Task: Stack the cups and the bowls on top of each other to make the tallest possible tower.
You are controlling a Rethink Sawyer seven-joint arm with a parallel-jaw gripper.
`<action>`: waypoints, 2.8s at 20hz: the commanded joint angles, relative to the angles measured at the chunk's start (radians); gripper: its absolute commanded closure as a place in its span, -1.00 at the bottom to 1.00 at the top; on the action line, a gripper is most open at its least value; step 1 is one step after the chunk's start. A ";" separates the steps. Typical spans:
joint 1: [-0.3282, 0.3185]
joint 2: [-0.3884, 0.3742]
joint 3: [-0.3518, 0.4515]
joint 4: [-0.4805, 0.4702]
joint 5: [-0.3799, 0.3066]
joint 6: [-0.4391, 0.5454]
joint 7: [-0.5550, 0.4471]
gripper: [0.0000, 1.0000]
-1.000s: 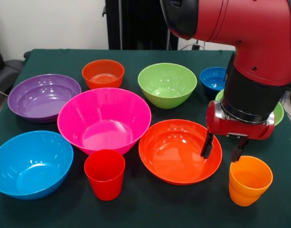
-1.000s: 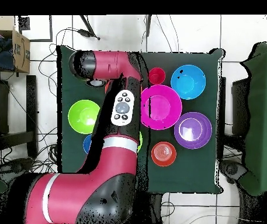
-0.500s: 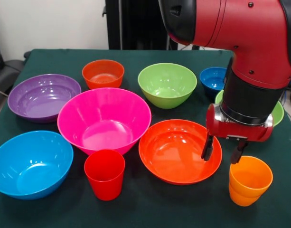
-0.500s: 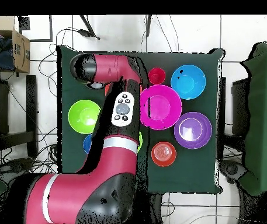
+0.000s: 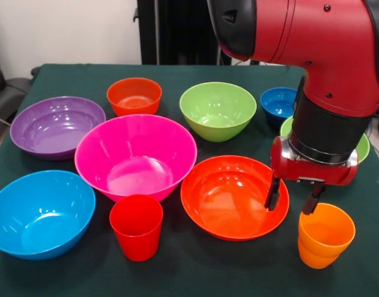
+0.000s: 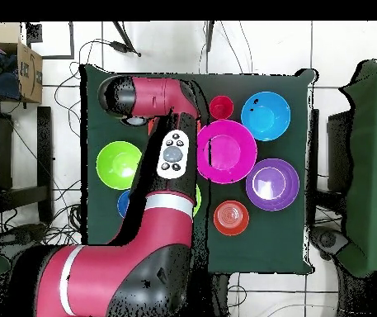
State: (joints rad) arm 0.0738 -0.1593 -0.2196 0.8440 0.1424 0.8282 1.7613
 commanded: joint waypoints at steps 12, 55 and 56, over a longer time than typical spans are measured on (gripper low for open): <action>0.063 0.029 0.105 0.121 0.020 -0.135 0.177 -1.00; 0.067 0.041 0.067 0.115 0.004 -0.166 0.137 -1.00; 0.067 0.039 0.067 0.119 0.003 -0.171 0.138 -1.00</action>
State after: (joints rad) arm 0.1449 -0.1584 -0.2297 0.8924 0.1535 0.6478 1.7644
